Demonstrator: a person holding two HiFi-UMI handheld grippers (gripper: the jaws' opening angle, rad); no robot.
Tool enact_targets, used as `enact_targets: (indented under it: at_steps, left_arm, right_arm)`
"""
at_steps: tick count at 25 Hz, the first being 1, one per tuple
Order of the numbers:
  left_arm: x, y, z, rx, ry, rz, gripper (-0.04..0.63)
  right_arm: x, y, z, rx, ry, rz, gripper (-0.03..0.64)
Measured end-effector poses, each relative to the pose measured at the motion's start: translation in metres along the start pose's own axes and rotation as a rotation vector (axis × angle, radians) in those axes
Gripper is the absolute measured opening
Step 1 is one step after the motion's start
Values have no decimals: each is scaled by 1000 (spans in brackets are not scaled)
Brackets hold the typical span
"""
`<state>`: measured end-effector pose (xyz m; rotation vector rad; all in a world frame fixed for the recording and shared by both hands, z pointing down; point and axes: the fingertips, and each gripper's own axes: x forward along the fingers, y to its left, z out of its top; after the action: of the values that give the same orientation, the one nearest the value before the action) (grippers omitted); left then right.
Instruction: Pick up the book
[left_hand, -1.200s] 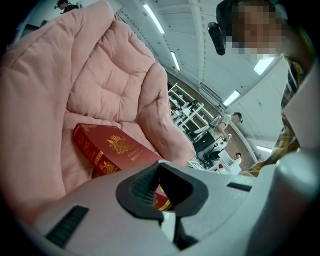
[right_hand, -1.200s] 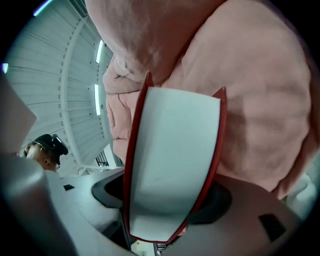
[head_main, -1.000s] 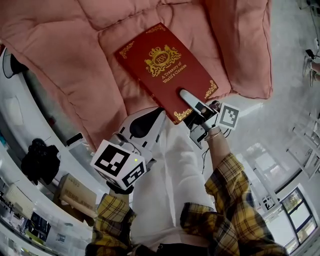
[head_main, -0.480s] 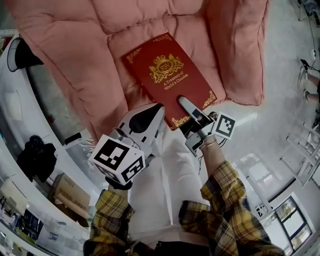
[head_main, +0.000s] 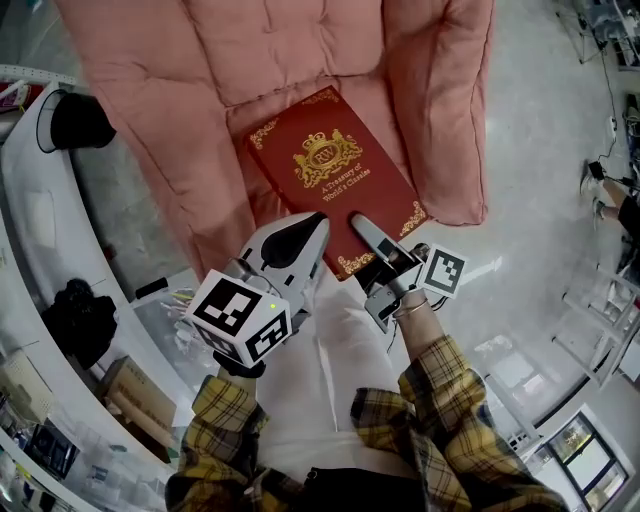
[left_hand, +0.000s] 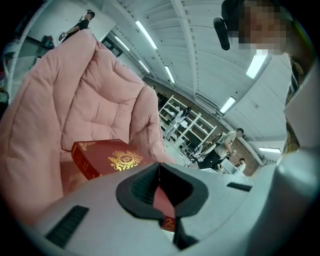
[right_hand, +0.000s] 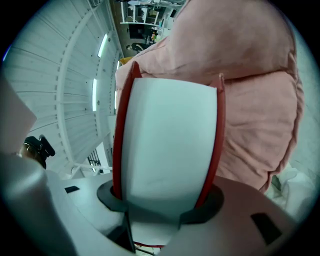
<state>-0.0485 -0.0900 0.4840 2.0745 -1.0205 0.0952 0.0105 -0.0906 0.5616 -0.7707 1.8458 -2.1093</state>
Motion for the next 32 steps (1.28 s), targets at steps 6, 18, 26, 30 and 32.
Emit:
enact_targets:
  at_steps: [6,18,26,30,32]
  left_arm:
    - [-20,-35,47,21,-57,2,5]
    - [-66,-110,131,71,-170,-6,5]
    - [-96,-176,157,120,-185,-61,5]
    - [-113,-200,164,148,-193,-64,5]
    - [-119,-211,166,158,-197,-62,5]
  right_arm:
    - [-15,57,-4,-56,44,0,255]
    - [-56,189,-23,-186,106,81,255]
    - [-90,252,-44,-243,155,84,254]
    - [-108,270,-53,-242,161,100,255]
    - [-118,278,-56,-243,160,102,255]
